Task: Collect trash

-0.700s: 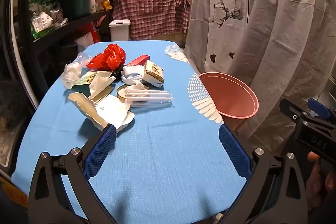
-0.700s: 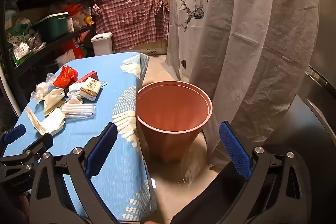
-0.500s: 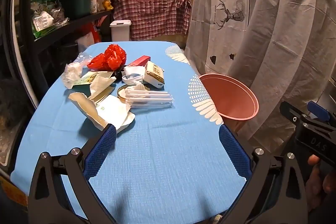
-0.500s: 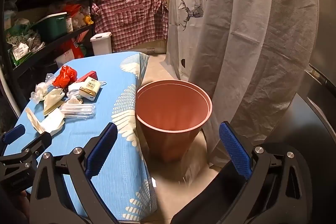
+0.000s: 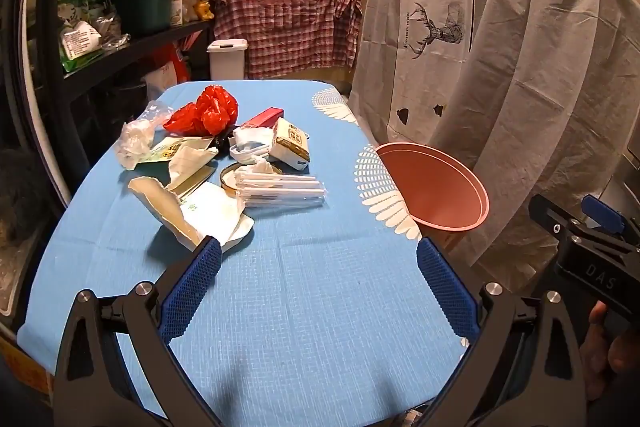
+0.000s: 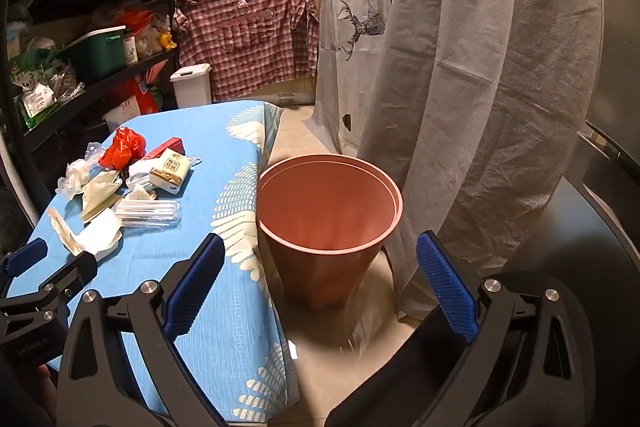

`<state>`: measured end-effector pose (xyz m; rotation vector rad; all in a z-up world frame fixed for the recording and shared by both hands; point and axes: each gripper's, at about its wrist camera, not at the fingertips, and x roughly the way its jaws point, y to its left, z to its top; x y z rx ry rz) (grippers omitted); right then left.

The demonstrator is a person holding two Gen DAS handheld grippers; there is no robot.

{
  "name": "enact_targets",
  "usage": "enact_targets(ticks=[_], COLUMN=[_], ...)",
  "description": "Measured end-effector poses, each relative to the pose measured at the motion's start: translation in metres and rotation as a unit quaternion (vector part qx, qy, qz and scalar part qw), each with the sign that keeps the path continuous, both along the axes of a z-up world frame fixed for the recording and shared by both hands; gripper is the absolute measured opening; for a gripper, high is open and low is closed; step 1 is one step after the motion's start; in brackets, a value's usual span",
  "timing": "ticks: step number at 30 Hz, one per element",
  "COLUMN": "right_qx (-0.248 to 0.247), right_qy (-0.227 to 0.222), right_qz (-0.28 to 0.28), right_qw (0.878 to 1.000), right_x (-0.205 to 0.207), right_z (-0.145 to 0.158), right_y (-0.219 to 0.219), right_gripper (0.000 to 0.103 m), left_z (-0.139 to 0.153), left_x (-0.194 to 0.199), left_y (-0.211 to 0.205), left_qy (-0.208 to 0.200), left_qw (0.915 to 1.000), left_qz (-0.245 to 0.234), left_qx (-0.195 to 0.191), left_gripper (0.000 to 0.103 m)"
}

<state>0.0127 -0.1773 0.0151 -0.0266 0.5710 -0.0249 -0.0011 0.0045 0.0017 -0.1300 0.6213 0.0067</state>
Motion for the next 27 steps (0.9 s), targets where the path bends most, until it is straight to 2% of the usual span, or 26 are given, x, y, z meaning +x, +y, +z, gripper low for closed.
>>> enact_targets(ticks=[27], right_qx=[-0.002], right_qy=[-0.004], right_qz=[-0.001], right_qw=[1.000], right_x=[-0.0003], right_z=[0.0026], right_y=[-0.0009], right_gripper=[0.095], left_z=[0.0006], left_x=[-0.0003], left_y=[-0.0011], left_qy=[-0.001], left_qw=[1.0000], left_qz=[0.000], left_qx=[0.002], left_gripper=[0.094])
